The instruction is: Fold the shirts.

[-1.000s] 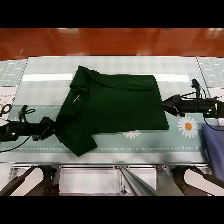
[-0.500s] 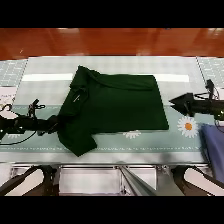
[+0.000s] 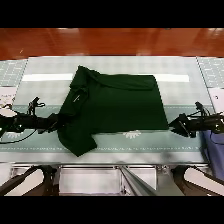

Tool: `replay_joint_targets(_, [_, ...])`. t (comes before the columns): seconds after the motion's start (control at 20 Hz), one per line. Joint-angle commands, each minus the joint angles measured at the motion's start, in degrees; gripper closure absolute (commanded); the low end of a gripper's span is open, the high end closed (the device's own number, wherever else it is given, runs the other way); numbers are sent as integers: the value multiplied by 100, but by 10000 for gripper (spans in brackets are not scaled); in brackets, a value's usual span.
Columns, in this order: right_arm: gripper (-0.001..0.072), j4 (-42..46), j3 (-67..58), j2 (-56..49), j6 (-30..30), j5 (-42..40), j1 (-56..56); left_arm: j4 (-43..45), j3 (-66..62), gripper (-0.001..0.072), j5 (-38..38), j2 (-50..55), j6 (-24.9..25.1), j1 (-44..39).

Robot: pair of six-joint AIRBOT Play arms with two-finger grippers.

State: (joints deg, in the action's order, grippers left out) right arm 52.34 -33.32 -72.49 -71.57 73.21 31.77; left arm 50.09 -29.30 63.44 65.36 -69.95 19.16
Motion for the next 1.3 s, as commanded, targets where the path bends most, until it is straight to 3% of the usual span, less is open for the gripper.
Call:
replay_joint_targets(0.0, [302,-92,39,-337,-50,-162,-98,-2,-7,685,17,4,4,-2])
replay_joint_targets(0.25, [307,-1097,-39,-570,72,-994,-852,-2,-7,684,15,4,4,-2])
replay_joint_targets(0.35, [464,-1698,-186,-581,267,-1298,-1163,-2,-7,685,15,4,4,-2])
replay_joint_targets(0.4, [637,-1945,-317,-581,629,-1257,-1276,-15,-9,684,15,4,4,-2])
replay_joint_targets(0.45, [688,-2076,-494,-579,848,-1134,-1373,-44,-28,684,15,2,11,-2])
replay_joint_targets(0.6, [689,-2006,-1379,-531,839,-369,-1423,-310,-415,685,203,-59,13,-2])
replay_joint_targets(0.85, [689,-1589,-4216,350,439,216,-1453,-2269,-2503,685,319,-807,273,-33])
replay_joint_targets(1.1, [689,-413,-7053,1224,-79,-144,-1550,-2310,-5410,686,-505,-1460,260,-238])
replay_joint_targets(1.25, [689,109,-7973,1797,-308,-579,-1547,-1888,-6634,686,-914,-1714,-37,-227])
